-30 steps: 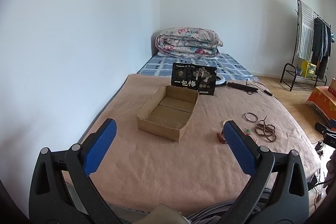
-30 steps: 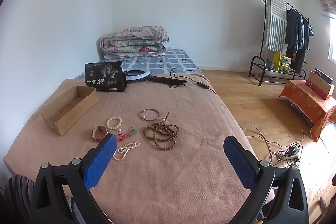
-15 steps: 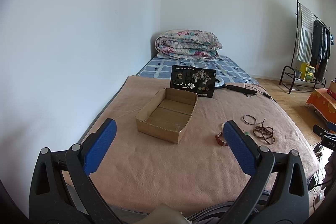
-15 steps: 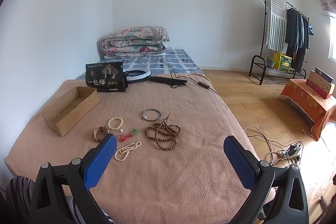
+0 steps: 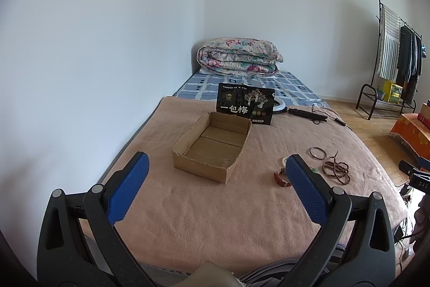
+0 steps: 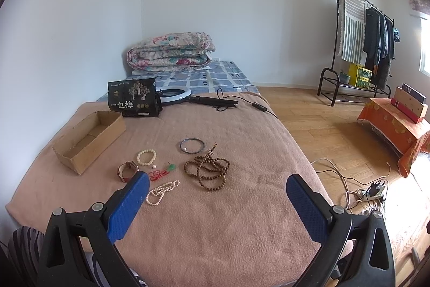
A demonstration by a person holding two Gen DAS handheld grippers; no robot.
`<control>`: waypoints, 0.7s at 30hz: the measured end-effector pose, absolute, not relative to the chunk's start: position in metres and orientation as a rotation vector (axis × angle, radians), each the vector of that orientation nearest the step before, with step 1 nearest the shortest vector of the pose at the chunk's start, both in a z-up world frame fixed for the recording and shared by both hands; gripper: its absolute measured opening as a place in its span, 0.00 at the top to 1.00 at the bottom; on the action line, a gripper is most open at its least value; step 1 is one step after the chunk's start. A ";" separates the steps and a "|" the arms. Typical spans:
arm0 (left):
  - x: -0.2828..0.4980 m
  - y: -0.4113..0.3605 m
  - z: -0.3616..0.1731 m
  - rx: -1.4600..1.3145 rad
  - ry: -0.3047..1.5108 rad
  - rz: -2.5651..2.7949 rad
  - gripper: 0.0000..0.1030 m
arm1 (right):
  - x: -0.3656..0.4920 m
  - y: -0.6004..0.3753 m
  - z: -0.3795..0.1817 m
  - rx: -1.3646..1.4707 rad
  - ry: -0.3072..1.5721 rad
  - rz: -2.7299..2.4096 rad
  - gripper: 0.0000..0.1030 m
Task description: Organize jewelry
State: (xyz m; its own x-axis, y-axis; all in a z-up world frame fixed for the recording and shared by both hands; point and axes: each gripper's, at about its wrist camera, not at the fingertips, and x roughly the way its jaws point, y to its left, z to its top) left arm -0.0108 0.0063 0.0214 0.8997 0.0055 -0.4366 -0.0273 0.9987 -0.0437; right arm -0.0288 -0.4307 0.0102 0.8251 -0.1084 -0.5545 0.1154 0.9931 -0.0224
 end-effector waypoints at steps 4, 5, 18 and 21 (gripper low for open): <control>-0.012 0.006 0.021 -0.054 0.453 0.017 0.00 | -0.028 -0.430 0.010 0.009 0.591 -0.123 0.00; -0.012 0.005 0.020 -0.053 0.452 0.016 0.00 | -0.029 -0.430 0.010 0.009 0.590 -0.124 0.00; -0.014 0.001 0.012 -0.055 0.458 0.014 0.00 | -0.027 -0.424 0.009 -0.013 0.591 -0.131 0.00; -0.014 0.001 0.012 -0.056 0.458 0.013 0.00 | -0.027 -0.422 0.008 -0.020 0.590 -0.131 0.00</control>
